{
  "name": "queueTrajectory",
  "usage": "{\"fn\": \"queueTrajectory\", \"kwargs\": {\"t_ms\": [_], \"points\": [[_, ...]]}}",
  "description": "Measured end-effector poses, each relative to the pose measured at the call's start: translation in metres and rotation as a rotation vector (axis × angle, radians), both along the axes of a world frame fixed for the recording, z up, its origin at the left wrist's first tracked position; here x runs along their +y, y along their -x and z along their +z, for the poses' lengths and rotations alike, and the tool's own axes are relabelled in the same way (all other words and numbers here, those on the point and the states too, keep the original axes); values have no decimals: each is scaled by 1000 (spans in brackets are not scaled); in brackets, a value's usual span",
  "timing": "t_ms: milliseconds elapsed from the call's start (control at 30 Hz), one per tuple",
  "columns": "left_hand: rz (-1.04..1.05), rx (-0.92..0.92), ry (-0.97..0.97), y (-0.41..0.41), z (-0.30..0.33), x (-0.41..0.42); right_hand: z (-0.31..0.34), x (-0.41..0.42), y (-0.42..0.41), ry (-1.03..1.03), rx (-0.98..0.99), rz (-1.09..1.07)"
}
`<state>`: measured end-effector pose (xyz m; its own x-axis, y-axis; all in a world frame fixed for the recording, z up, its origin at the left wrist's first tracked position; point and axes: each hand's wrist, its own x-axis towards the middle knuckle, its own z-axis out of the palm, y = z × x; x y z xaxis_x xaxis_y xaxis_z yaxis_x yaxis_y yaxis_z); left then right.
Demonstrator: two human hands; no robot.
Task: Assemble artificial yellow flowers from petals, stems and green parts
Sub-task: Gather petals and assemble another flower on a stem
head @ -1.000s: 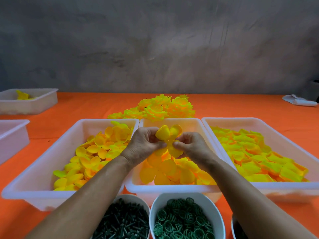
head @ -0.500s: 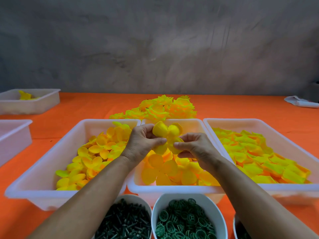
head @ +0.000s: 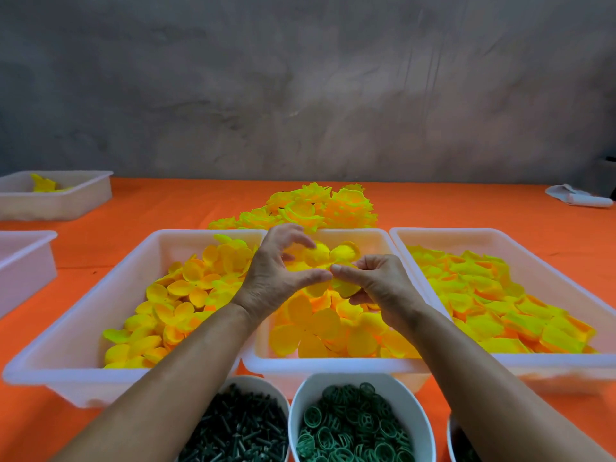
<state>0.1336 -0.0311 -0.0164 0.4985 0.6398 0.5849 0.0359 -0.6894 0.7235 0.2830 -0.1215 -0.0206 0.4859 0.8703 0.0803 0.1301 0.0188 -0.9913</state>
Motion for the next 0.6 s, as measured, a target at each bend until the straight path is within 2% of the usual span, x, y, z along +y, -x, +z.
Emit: {"fn": "queueTrajectory", "kwargs": {"t_ms": [100, 267, 400, 600], "points": [[-42, 139, -124, 0, 0, -4, 0, -1, 2, -4, -29, 9], [-67, 209, -137, -1, 1, -7, 1, -3, 9, -53, -81, 74], [-113, 184, -48, -1, 1, -7, 2, -3, 9, -71, -80, 56], [-105, 109, -65, -4, -4, -3, 3, -2, 9, -81, -17, 48]]}}
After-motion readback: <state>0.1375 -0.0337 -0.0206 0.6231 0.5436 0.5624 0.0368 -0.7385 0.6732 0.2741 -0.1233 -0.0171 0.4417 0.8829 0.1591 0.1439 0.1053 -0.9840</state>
